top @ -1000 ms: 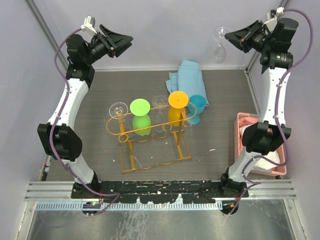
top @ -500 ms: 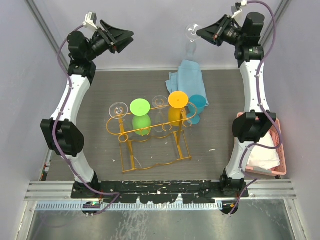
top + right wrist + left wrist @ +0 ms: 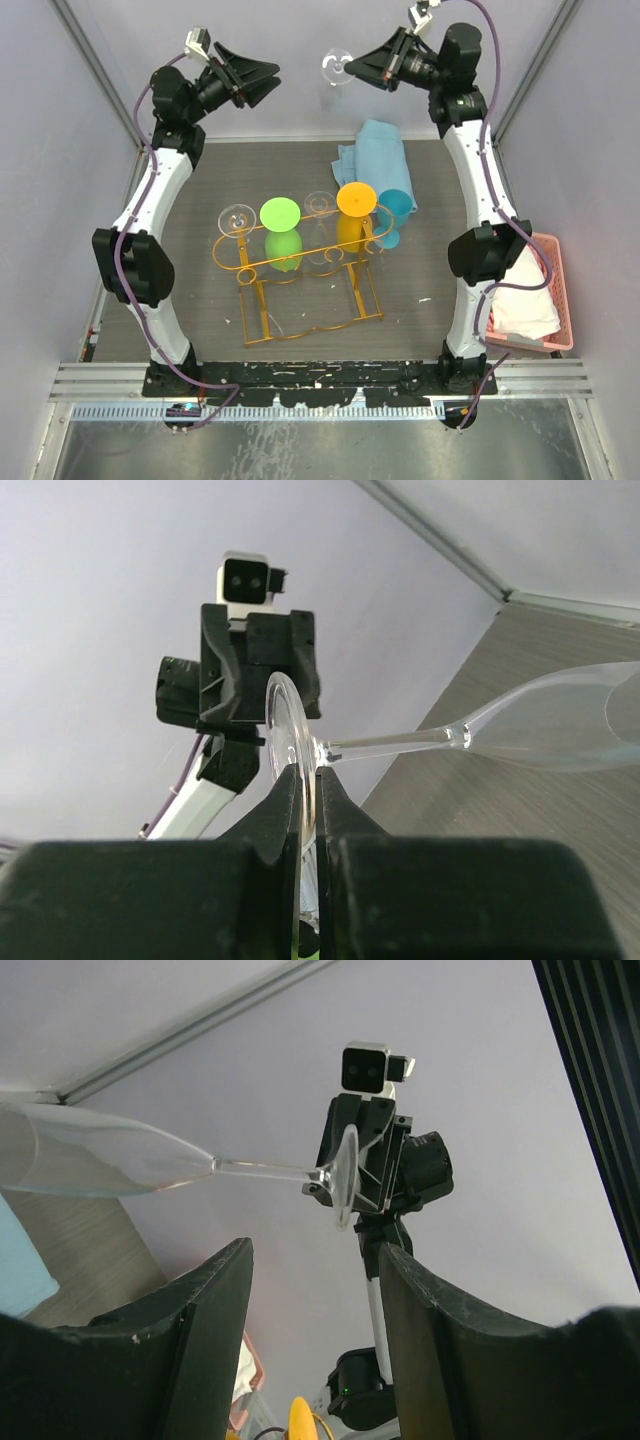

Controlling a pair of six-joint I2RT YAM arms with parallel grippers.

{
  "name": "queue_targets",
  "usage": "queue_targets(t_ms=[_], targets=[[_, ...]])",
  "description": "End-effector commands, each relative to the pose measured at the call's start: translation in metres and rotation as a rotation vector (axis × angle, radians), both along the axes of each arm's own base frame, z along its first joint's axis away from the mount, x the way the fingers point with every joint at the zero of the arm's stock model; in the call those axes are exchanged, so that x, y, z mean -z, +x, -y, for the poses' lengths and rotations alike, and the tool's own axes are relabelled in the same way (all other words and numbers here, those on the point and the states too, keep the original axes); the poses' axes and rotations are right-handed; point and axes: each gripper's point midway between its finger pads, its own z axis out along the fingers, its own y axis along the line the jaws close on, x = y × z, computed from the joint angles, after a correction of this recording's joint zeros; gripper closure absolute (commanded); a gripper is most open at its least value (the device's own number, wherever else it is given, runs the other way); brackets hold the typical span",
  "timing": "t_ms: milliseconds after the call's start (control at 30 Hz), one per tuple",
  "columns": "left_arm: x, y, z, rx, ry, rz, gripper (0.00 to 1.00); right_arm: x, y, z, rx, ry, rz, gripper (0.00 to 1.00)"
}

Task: Place the wine glass upside down on the wine glass rack
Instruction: Turn the wine glass upside down at the wine rack.

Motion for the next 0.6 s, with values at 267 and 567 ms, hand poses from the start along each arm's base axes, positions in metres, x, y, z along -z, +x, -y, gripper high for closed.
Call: queue_targets(t_ms=[267, 567], targets=[[-0.028, -0.04, 0.018, 0.073, 0.067, 0.157, 0.47, -0.035, -0.049, -0.051, -0.071, 0.016, 0.149, 0.99], [-0.025, -0.05, 0.026, 0.101, 0.107, 0.16, 0.59, -0.03, -0.048, -0.058, -0.044, -0.011, 0.152, 0.99]])
